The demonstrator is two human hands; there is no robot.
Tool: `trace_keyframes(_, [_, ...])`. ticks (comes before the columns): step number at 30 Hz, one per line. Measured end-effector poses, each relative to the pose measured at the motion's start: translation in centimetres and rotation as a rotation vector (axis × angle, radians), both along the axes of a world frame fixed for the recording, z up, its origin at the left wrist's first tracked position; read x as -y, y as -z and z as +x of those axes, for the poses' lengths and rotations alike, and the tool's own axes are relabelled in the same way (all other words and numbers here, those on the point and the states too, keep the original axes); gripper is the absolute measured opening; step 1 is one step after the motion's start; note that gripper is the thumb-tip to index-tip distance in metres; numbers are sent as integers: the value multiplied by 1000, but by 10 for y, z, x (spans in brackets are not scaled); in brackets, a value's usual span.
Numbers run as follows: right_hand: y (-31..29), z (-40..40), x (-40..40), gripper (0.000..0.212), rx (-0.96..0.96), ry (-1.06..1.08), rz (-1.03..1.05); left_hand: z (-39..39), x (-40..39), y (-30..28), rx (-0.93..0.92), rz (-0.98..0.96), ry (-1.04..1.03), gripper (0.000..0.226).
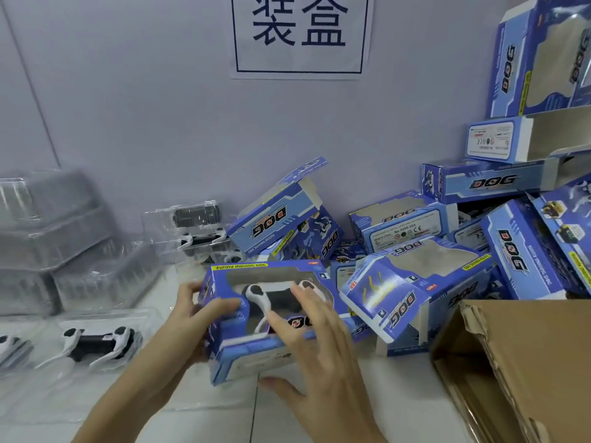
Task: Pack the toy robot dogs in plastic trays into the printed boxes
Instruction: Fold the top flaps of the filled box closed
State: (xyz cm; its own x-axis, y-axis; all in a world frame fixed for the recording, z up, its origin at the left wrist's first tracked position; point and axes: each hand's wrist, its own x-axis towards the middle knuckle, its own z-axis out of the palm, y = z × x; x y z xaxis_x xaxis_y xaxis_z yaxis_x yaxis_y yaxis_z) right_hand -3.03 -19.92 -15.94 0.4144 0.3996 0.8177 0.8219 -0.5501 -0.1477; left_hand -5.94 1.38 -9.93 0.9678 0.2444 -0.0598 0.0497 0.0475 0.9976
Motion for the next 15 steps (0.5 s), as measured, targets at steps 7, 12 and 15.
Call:
trace_keyframes(7, [-12, 6, 24, 68, -484, -71, 472, 6, -4, 5, 126, -226, -22, 45])
trace_keyframes(12, [-21, 11, 35, 65, -962, -361, 746, 1, 14, 5, 247, -225, -27, 49])
trace_keyframes(15, [-22, 10, 36, 52, -870, -308, 731, 1, 28, 10, 258, -230, -20, 54])
